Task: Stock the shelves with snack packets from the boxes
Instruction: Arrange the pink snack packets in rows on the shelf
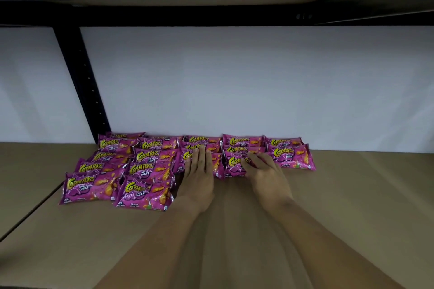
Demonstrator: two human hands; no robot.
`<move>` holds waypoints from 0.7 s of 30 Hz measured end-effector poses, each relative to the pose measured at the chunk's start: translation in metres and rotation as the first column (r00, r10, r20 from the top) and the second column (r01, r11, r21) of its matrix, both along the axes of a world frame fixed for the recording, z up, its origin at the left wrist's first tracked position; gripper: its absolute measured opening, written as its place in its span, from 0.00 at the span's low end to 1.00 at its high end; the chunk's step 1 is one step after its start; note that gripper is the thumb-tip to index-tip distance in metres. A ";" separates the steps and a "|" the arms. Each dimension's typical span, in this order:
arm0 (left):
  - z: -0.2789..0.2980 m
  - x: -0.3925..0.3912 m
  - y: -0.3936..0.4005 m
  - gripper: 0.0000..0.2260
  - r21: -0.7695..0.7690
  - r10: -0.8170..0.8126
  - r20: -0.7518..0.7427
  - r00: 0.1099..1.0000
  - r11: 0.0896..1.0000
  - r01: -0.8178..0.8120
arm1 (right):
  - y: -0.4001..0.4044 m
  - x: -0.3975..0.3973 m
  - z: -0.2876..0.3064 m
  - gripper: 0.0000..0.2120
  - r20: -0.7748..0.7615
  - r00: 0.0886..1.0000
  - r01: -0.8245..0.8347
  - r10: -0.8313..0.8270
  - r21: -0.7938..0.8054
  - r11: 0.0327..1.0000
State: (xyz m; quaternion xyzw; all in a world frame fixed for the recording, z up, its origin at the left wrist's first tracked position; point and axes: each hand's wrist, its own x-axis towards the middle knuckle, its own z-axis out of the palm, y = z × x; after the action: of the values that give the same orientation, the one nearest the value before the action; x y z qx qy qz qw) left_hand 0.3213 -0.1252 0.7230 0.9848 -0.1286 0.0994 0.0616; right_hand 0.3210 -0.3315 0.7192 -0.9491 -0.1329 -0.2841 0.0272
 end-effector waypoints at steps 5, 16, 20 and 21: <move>0.002 -0.017 0.000 0.39 -0.069 -0.057 0.070 0.996 0.996 0.062 | -0.003 -0.014 0.006 0.34 -0.016 0.998 -0.056 0.057 0.059 0.997; -0.002 -0.129 0.009 0.15 -0.269 -0.040 0.362 0.931 0.952 0.145 | 0.011 -0.114 -0.004 0.14 -0.021 0.974 -0.204 0.224 0.335 0.920; -0.004 -0.188 0.016 0.04 -0.303 -0.019 0.450 0.893 0.937 0.173 | 0.024 -0.174 -0.005 0.18 0.039 0.967 -0.248 0.253 0.379 0.891; -0.007 -0.204 0.018 0.03 -0.301 -0.020 0.471 0.882 0.936 0.182 | 0.028 -0.190 -0.005 0.17 0.060 0.965 -0.260 0.257 0.384 0.886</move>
State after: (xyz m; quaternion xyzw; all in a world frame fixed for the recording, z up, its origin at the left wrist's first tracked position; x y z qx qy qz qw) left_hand 0.1178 -0.1075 0.7163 0.8994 -0.1727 0.3473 0.2016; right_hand 0.1306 -0.3033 0.7141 -0.8976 -0.1991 -0.3020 0.2519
